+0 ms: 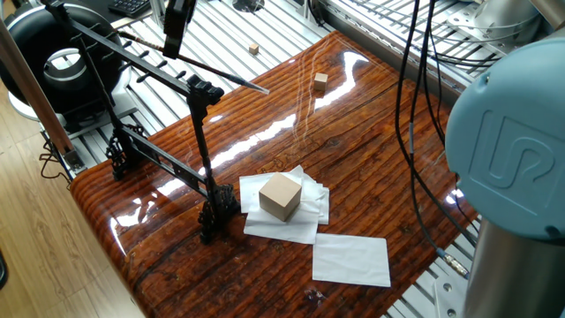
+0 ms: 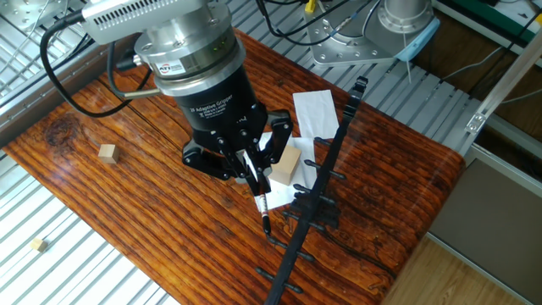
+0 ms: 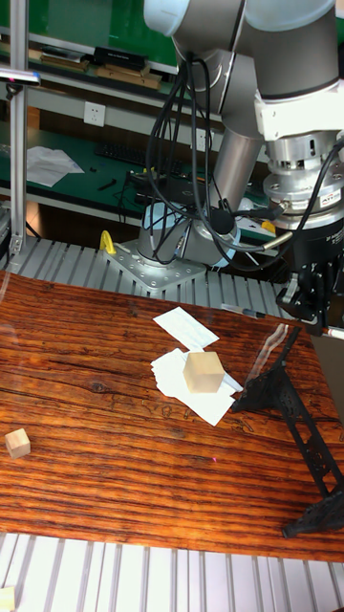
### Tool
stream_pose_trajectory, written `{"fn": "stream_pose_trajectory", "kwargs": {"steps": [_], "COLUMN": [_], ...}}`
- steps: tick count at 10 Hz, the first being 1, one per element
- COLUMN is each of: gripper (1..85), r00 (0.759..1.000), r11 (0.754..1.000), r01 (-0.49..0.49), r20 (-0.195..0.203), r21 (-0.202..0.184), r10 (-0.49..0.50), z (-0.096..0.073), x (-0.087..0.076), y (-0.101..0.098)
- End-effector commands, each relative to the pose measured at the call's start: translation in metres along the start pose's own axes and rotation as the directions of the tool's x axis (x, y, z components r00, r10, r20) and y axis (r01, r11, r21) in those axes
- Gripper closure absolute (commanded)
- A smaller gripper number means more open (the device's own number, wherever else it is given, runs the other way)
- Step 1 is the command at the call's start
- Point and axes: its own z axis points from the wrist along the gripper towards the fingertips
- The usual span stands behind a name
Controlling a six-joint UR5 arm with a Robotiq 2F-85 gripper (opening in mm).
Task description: Place the brush on the pen rack
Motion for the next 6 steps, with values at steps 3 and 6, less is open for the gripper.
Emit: {"fn": "stream_pose_trajectory", "kwargs": {"steps": [3,6], "gripper": [84.3,84.3], "r00": [0.998,0.998], "r11": [0.998,0.998], "r01": [0.051,0.059], "r20": [0.03,0.04], "r21": [-0.028,-0.038], "r10": [-0.05,-0.057], "z": [-0.0021,-0.003], "x": [-0.0049,-0.0056], "y": [-0.003,-0.0031]}}
